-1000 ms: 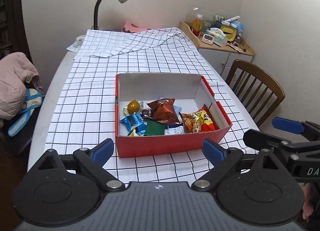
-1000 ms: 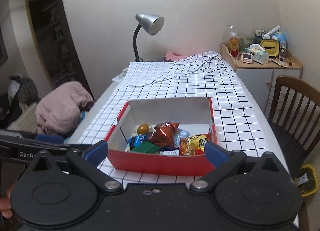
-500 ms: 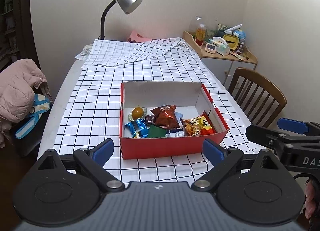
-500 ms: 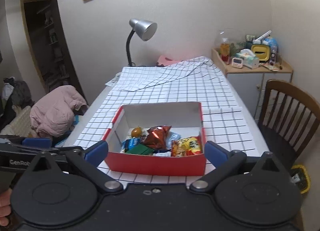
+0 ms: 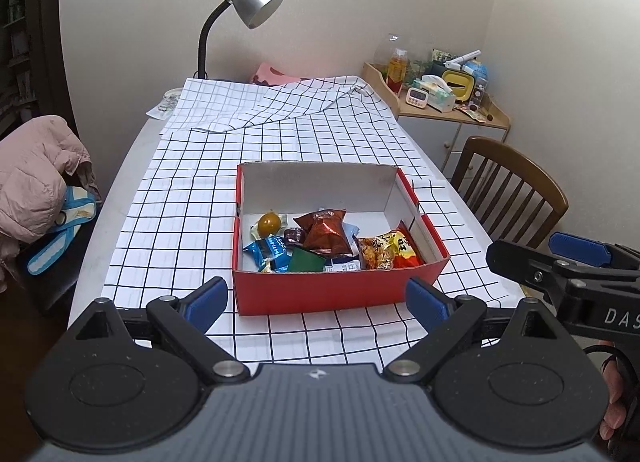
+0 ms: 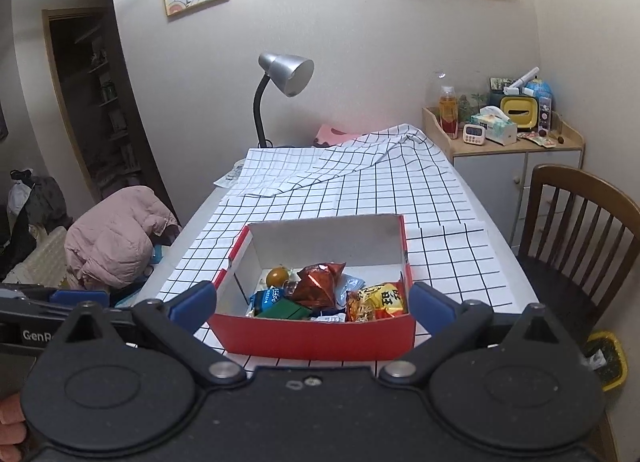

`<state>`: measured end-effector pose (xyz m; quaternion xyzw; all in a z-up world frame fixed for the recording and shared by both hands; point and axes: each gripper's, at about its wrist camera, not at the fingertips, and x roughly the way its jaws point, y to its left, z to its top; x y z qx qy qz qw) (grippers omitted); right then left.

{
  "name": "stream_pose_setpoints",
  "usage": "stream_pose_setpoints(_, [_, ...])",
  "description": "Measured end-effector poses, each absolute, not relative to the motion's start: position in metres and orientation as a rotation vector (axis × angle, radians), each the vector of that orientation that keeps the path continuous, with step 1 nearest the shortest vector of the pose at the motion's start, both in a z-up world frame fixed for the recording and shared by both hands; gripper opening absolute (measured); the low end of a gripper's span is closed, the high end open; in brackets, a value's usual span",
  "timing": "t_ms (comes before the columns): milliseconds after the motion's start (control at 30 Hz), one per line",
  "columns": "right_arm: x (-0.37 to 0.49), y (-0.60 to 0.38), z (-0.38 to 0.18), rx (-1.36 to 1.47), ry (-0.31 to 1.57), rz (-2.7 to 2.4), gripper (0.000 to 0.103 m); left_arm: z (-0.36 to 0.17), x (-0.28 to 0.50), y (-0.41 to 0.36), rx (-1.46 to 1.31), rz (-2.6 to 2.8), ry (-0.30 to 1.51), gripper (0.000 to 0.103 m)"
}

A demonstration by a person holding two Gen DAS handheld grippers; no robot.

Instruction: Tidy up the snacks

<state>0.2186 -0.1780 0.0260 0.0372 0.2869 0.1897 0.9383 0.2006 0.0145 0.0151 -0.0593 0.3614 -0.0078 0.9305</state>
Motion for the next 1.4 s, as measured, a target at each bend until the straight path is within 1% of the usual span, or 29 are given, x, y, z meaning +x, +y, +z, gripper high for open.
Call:
stream_pose_setpoints(300, [0.2133, -0.1724, 0.0257, 0.048, 0.578, 0.421, 0.102, 0.0161, 0.1996, 0.0172, -0.136, -0.015, 0.736, 0.096])
stream_pose_setpoints(1400, [0.2176, -0.1742, 0.0173, 0.091, 0.614, 0.42, 0.102, 0.0098, 0.2014, 0.0158, -0.136, -0.027, 0.76, 0.096])
